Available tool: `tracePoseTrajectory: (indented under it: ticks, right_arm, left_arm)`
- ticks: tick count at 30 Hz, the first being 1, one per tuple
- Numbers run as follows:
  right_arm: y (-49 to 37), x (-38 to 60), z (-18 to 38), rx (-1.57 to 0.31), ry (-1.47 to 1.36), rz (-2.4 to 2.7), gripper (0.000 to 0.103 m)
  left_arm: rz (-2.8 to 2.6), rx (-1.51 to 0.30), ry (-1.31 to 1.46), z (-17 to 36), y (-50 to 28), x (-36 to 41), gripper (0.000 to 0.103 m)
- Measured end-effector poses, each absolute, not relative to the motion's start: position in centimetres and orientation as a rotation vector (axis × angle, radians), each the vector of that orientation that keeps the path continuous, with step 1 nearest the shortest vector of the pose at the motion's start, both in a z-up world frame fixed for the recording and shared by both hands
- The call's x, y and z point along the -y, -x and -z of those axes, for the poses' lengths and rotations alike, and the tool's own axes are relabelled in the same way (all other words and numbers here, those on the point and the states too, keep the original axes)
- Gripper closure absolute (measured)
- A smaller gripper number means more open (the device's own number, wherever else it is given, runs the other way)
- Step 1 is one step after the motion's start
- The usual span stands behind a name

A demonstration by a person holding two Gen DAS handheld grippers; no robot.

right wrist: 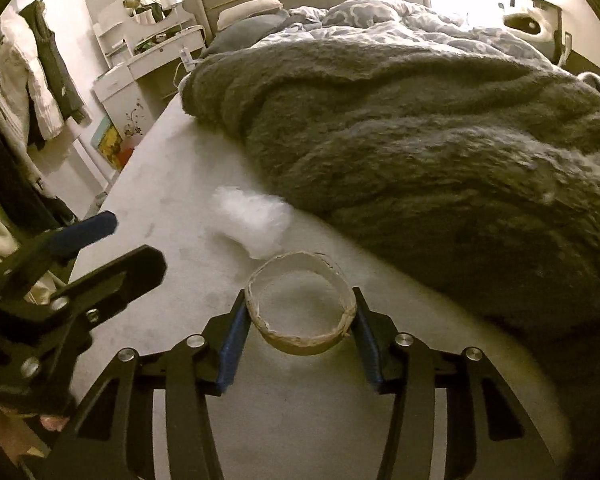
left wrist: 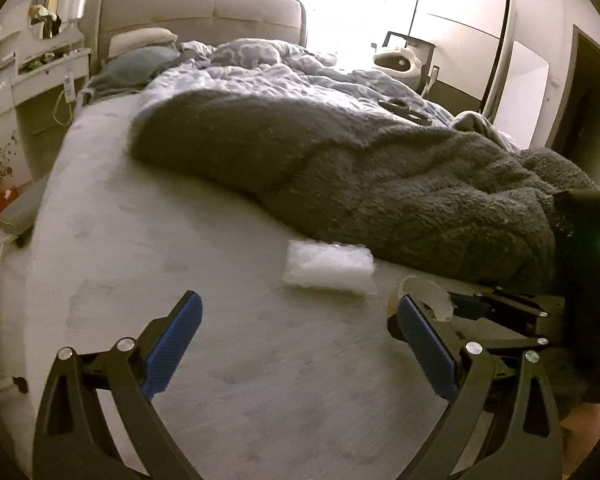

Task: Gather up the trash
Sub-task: 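Grasp the brown tape roll with the right tool while the left tool grasps the bubble wrap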

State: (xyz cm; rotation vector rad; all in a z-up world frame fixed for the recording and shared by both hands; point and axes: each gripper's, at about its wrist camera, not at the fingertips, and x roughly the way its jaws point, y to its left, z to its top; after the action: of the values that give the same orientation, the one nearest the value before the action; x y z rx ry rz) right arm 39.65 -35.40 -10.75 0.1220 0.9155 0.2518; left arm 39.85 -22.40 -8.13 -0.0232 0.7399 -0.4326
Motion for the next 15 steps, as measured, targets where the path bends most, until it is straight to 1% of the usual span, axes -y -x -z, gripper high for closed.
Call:
tracePoseTrajectory:
  ticks: [9, 15]
  right_arm:
    - [-38.9, 39.1, 11.0, -0.931, -0.137, -0.232, 0.053]
    - [-38.4, 40.9, 11.3, -0.936, -0.134, -0.247, 0.053]
  left_arm:
    - [0.459, -0.749, 0.078, 8.4, -41.7, 23.4, 0.003]
    - [0.485, -0.738, 0.059, 8.7, -43.1, 25.2, 0.004]
